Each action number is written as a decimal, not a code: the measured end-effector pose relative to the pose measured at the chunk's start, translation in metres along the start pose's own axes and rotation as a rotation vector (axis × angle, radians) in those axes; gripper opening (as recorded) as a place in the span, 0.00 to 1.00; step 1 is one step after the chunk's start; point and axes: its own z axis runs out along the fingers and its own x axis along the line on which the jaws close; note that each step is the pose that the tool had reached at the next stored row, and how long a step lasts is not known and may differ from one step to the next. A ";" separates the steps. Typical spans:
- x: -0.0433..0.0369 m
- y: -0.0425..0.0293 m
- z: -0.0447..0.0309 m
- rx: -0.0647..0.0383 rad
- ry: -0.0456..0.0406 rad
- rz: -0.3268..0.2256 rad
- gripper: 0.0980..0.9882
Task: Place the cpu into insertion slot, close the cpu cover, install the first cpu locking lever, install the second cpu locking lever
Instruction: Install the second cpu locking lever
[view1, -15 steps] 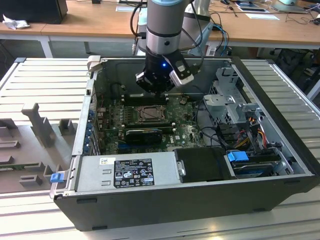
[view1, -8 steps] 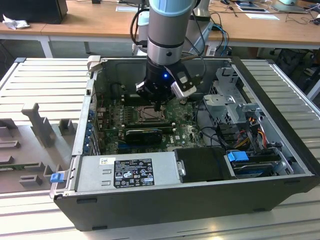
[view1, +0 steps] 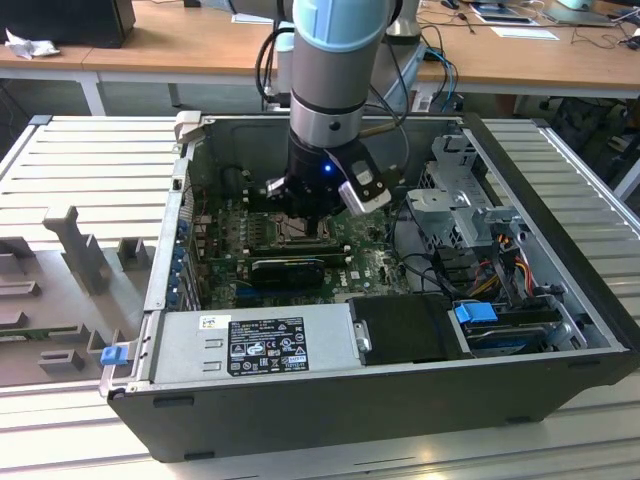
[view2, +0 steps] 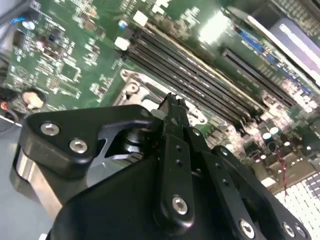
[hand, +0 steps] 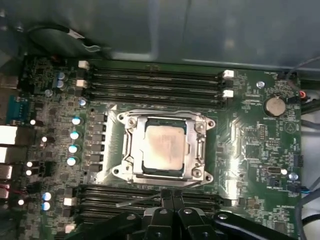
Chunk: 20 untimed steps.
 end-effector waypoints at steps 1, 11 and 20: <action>0.0035 0.0003 0.0001 -0.001 -0.0001 0.000 0.01; 0.0119 0.0004 0.0030 -0.002 0.0002 0.000 0.01; 0.0231 -0.0006 0.0184 -0.003 0.0010 -0.007 0.01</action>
